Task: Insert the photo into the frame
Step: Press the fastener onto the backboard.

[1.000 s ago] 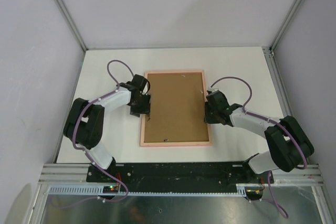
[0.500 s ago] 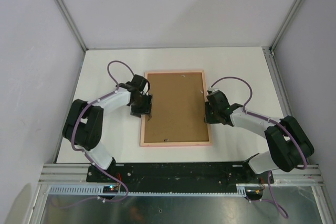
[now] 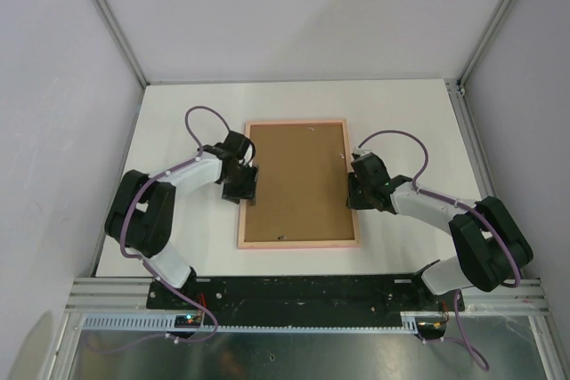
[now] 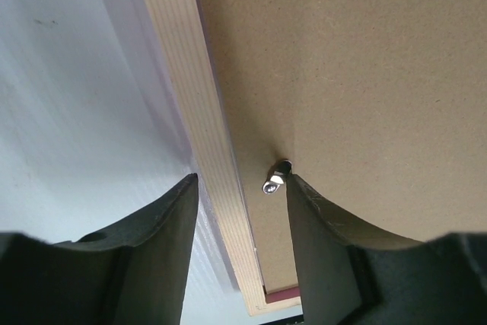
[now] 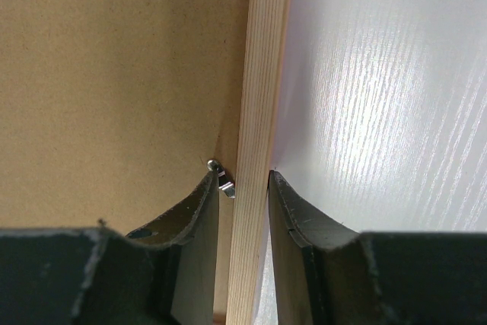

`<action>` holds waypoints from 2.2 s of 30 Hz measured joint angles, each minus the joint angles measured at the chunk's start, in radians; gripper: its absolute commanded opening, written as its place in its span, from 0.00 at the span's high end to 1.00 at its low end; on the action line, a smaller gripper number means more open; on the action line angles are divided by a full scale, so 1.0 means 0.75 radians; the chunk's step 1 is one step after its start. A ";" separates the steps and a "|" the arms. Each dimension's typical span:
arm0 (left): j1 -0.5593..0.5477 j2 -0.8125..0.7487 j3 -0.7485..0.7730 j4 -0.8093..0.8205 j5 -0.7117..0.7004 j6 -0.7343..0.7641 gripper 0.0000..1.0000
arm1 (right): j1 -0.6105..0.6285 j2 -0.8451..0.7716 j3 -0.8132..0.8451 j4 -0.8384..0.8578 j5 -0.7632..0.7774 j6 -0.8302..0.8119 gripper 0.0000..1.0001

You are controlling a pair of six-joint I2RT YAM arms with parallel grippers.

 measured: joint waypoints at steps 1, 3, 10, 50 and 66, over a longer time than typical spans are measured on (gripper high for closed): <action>-0.002 0.000 0.000 0.001 -0.002 0.000 0.49 | 0.000 0.000 0.000 0.000 0.000 0.000 1.00; -0.003 0.002 0.000 0.003 -0.004 0.000 0.52 | -0.001 0.001 0.000 0.002 -0.002 0.000 1.00; -0.006 0.005 0.002 0.003 -0.032 -0.014 0.60 | -0.003 0.003 0.000 0.009 -0.011 -0.011 1.00; 0.097 -0.087 -0.139 0.160 -0.054 -0.470 1.00 | 0.034 0.006 -0.005 0.043 0.019 -0.010 0.49; 0.138 -0.079 -0.136 0.172 -0.008 -0.440 1.00 | 0.053 0.062 0.021 0.077 0.053 -0.013 0.78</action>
